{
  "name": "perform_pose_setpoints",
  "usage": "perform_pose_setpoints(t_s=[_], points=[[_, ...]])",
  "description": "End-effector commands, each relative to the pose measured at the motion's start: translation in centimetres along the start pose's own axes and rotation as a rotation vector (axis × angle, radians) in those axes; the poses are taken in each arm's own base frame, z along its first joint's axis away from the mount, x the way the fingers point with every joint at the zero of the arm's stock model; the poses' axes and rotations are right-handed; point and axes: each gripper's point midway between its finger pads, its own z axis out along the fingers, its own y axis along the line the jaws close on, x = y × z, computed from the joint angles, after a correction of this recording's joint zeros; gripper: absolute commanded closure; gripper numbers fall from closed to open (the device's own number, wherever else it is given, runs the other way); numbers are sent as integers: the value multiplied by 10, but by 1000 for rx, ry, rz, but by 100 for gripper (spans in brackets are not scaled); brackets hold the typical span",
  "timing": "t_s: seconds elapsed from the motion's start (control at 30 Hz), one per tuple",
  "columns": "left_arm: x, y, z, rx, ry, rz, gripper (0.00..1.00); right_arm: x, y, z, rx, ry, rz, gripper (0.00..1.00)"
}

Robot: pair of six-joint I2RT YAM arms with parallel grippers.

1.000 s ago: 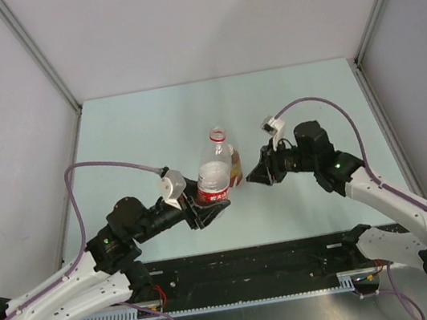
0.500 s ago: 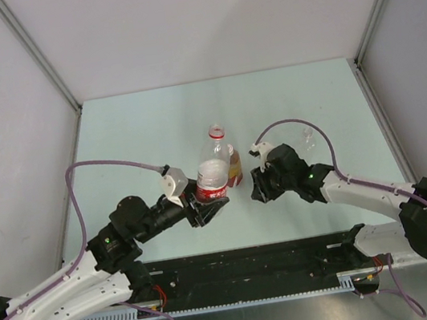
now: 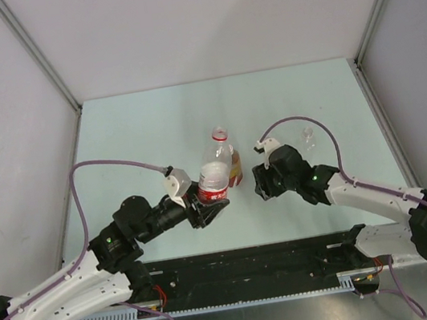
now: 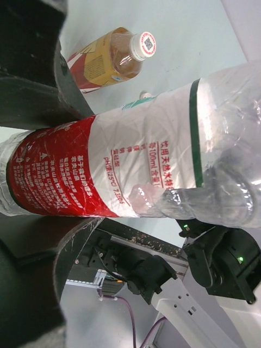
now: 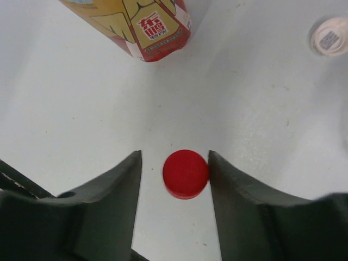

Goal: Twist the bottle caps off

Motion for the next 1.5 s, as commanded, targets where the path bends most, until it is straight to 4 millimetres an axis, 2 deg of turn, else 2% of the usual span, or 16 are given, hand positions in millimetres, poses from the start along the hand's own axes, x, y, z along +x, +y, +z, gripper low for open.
perform_pose_setpoints(t_s=[0.0, 0.2, 0.37, 0.7, 0.93, 1.03, 1.27, 1.47], points=[[0, 2, 0, -6, -4, 11, 100, -17, 4, -10, -12, -70, 3, 37], [2, 4, 0, -13, 1, 11, 100, -36, 7, -26, -27, -141, 19, 11], [3, 4, 0, -14, 3, 10, 100, -54, 10, -42, -48, -203, 30, 2], [5, 5, 0, -20, 10, 11, 100, -89, 22, -75, -163, -303, 92, 1], [7, 4, 2, -14, 19, 7, 100, -118, 31, -107, -277, -391, 130, 1], [8, 4, 2, -10, 25, 6, 100, -134, 45, -127, -380, -443, 118, 1], [14, 1, 6, 7, 48, -5, 100, -174, 87, -192, -654, -621, 51, 1], [17, -3, 9, 30, 68, -17, 100, -195, 112, -239, -830, -756, 3, 1]])
